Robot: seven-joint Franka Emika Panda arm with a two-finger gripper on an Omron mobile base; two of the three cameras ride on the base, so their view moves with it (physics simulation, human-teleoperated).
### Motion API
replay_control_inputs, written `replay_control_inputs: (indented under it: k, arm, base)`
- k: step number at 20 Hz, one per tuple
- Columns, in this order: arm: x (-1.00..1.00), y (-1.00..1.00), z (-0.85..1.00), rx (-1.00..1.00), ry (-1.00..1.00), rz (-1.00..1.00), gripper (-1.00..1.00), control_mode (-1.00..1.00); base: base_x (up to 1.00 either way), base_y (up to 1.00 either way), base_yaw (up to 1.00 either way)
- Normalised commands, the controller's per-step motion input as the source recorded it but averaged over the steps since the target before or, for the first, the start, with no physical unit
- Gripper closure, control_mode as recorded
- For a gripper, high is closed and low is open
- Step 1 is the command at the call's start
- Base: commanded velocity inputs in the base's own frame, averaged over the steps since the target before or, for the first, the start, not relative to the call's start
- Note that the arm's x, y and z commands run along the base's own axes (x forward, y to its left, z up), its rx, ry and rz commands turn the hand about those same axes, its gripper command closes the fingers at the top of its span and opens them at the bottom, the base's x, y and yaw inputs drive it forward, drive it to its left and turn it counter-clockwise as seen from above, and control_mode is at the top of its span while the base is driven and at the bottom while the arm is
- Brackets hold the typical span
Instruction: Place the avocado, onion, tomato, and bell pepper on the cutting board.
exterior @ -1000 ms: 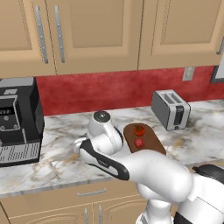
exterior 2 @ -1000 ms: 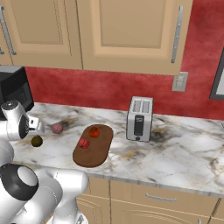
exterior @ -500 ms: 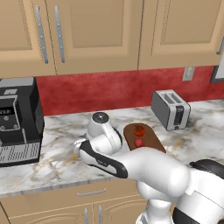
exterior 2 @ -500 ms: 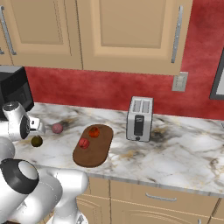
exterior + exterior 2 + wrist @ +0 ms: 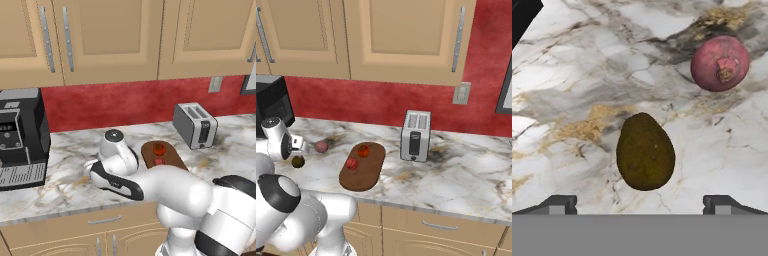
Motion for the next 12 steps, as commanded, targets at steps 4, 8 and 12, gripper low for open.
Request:
replay_control_inputs:
  k: [4, 8, 12]
  arm:
    - [0.14, 0.0, -0.13, 0.0, 0.02, 0.0, -1.0, -1.0]
    - [0.1, 0.0, -0.15, 0.0, 0.02, 0.0, -1.0, -1.0]
    - [0.09, 0.0, -0.15, 0.0, 0.01, 0.0, -1.0, -1.0]
  base:
    - [0.0, 0.0, 0.0]
    - [0.0, 0.0, 0.0]
    - [0.0, 0.0, 0.0]
